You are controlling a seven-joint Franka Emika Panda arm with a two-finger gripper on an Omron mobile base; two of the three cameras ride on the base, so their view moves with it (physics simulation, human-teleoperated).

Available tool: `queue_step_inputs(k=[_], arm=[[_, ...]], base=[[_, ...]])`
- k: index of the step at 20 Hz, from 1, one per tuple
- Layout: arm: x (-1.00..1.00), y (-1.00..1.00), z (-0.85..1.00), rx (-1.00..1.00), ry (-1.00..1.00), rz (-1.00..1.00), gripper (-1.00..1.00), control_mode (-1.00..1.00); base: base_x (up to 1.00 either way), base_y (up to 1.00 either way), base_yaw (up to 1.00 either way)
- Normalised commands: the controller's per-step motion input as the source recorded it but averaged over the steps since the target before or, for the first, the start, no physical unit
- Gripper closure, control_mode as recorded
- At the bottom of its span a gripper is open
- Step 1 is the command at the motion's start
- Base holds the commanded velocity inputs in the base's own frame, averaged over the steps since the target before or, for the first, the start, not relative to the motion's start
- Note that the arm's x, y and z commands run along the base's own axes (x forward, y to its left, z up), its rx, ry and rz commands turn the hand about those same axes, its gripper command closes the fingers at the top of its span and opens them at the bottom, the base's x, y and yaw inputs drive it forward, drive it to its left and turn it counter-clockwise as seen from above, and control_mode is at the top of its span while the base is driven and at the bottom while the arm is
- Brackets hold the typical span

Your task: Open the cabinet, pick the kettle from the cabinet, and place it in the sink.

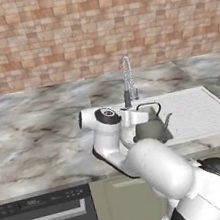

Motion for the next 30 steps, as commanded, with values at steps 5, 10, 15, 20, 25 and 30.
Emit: queue_step_inputs(k=[5,10,15,20,25,30], arm=[[0.34,0.06,-0.1,-0.08,-0.01,-0.01,1.0,-1.0],[0.32,0.01,-0.16,-0.07,-0.01,0.0,1.0,-1.0],[0.31,0.0,-0.2,-0.05,0.0,0.0,1.0,-1.0],[0.31,0.0,-0.12,-0.01,-0.01,0.0,1.0,-1.0],[0.2,-0.02,-0.11,0.0,-0.02,0.0,1.0,-1.0],[0.1,0.0,-0.1,0.0,0.0,0.0,1.0,-1.0]], base=[[0.0,0.0,0.0],[0.0,0.0,0.0],[0.0,0.0,0.0],[0.0,0.0,0.0],[0.0,0.0,0.0],[0.0,0.0,0.0]])
